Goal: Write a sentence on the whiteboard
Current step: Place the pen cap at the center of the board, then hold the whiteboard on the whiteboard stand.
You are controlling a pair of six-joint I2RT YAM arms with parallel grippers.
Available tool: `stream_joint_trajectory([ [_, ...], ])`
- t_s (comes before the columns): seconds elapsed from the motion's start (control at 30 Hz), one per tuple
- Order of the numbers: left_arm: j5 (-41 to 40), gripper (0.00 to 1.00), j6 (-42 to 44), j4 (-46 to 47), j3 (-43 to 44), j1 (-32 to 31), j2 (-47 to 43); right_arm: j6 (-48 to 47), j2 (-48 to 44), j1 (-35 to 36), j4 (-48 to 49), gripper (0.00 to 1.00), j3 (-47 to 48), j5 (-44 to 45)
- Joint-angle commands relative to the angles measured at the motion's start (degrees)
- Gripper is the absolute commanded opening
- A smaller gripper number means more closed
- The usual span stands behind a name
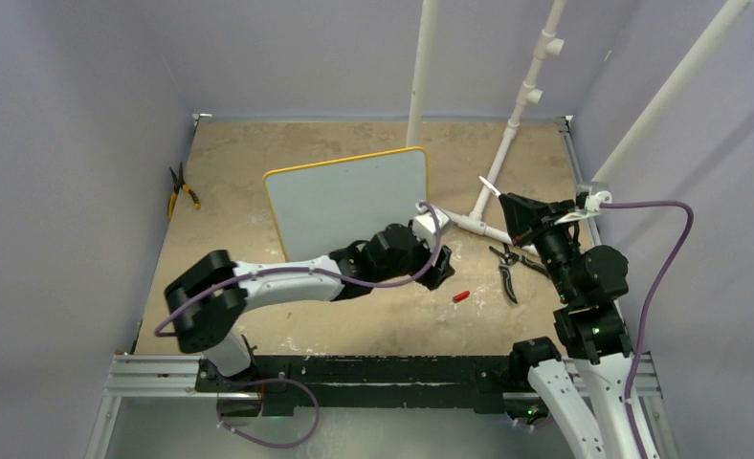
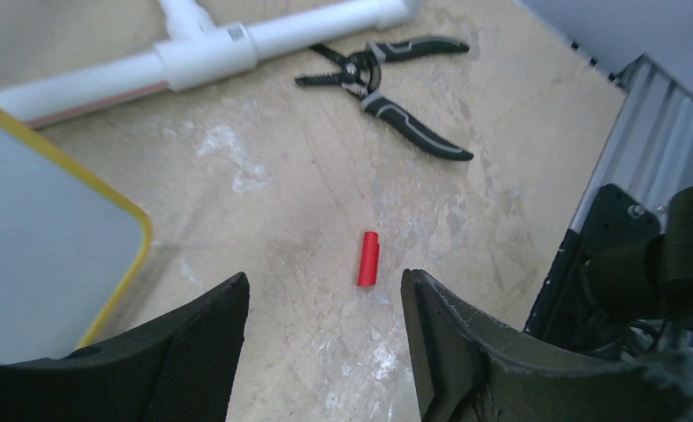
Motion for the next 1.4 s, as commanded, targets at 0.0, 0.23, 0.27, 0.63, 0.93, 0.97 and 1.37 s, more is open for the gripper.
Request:
stream_joint_trajectory([
  [0.0,6.5,0.63,3.6,-10.4,0.7,4.9,-10.8,-0.7,0.7,0.1,4.6,0.0,-0.5,-2.8],
  [0.23,11.0,0.63,8.0,-27.7,7.9,13.0,-21.5,0.4,0.1,0.1,9.1,0.0,-2.7,-6.3],
  [0.27,12.4,0.63,8.5,-29.2,9.8,14.9,-22.1,0.8,0.2,0.1,9.9,0.0,-3.1,-6.9],
  [0.63,21.2,0.63,8.2,-37.0,19.4,38.9,-27.0,6.0,4.6,0.3,19.0,0.0,-7.0,-14.3],
  [0.93,27.3,0.68,4.0,-35.5,13.7,60.7,-31.8,7.4,14.7,15.6,27.6,0.0,-7.1,-4.7],
  [0.97,29.2,0.68,2.7,-34.1,11.7,63.2,-32.2,7.2,16.0,17.6,28.7,0.0,-7.1,-3.4],
  [1.37,35.0,0.69,-0.4,-23.4,-1.9,67.7,-42.3,3.5,32.6,36.2,42.5,0.0,-3.1,10.0],
])
